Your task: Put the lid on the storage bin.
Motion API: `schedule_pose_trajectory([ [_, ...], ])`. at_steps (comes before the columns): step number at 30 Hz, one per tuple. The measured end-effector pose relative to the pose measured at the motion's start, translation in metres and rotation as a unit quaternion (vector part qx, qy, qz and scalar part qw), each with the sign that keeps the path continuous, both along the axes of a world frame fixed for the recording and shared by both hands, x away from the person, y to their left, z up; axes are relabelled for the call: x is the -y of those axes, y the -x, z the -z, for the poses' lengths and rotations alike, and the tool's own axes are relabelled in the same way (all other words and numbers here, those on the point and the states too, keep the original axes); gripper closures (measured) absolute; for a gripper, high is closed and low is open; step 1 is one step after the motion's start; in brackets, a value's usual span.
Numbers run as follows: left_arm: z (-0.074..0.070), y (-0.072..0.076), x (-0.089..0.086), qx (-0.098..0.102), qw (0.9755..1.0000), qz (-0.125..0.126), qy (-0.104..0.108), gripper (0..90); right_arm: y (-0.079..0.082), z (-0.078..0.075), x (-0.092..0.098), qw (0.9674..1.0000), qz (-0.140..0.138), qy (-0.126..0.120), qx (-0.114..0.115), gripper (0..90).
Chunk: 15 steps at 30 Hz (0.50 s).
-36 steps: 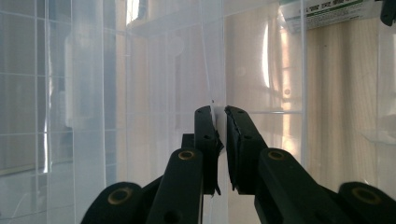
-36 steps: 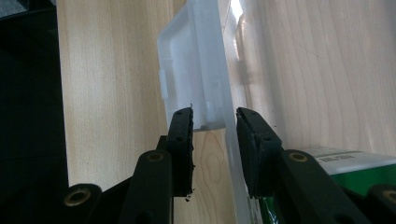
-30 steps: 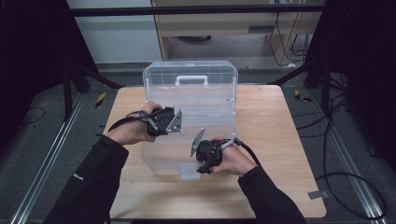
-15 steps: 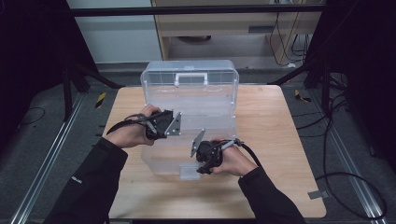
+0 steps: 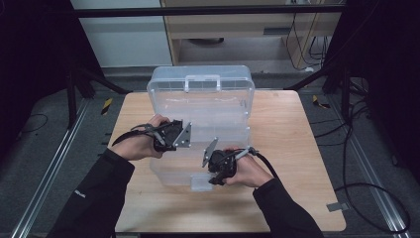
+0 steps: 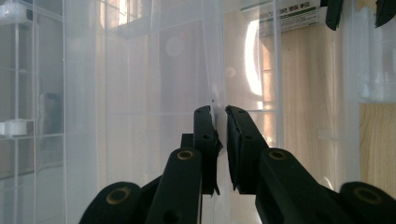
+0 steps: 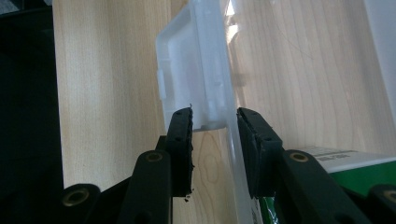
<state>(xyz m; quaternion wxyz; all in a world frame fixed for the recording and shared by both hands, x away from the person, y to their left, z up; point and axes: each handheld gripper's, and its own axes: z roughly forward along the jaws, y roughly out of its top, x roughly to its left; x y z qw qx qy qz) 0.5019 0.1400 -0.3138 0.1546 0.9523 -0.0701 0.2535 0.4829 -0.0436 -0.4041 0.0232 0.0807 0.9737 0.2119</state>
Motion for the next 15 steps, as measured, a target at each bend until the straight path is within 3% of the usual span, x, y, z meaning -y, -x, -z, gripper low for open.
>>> schedule_pose_trajectory([
  [15, 0.0018, 0.0026, -0.0009, -0.010, 0.9999, -0.002, 0.003, 81.9, 0.0049, -0.0039, 0.0032, 0.9997, 0.000, -0.016, 0.018, 64.1],
])
